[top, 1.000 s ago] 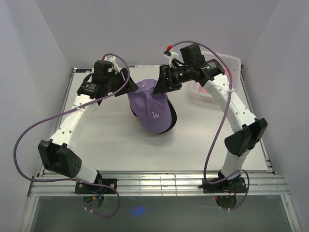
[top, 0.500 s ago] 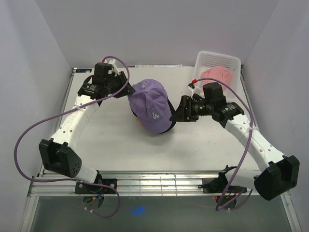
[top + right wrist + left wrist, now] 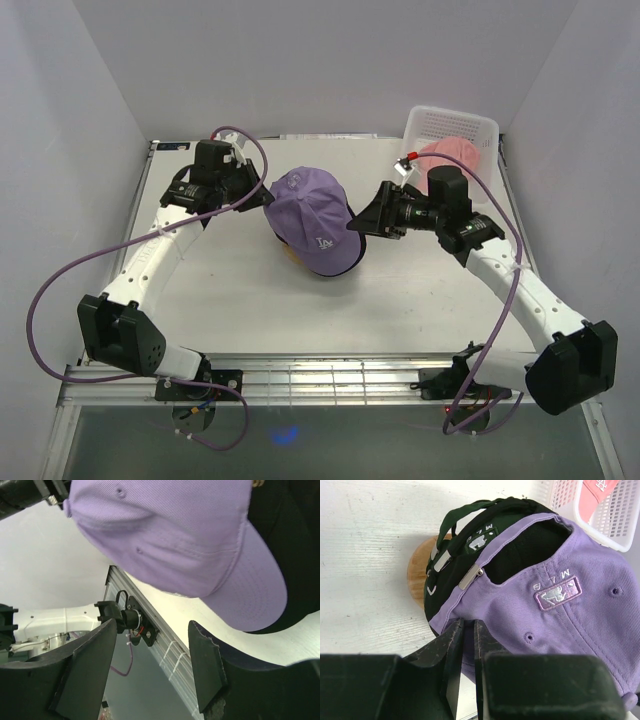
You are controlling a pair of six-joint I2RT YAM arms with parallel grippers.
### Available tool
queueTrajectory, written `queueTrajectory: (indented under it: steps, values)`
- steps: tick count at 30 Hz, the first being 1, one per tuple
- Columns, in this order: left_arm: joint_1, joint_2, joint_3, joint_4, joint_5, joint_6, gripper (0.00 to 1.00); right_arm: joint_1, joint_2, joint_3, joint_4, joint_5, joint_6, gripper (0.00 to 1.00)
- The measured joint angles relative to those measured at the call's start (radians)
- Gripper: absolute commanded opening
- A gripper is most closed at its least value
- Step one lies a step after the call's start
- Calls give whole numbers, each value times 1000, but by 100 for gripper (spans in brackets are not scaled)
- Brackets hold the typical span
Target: Stack the hats
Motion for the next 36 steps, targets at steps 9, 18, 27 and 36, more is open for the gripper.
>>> queueTrajectory:
  steps: [9,18,27,36]
  values:
    - [0,0,-19,7,-7,6,25,-16,134,44,57,-44,42,67]
    - [5,7,-26,20,-13,16,39,82,207,278,232,-100,196,66]
    - [8,19,-25,28,-19,26,49,197,410,470,278,-55,250,65]
    - [8,34,7,7,-19,35,54,184,505,534,193,-4,200,65]
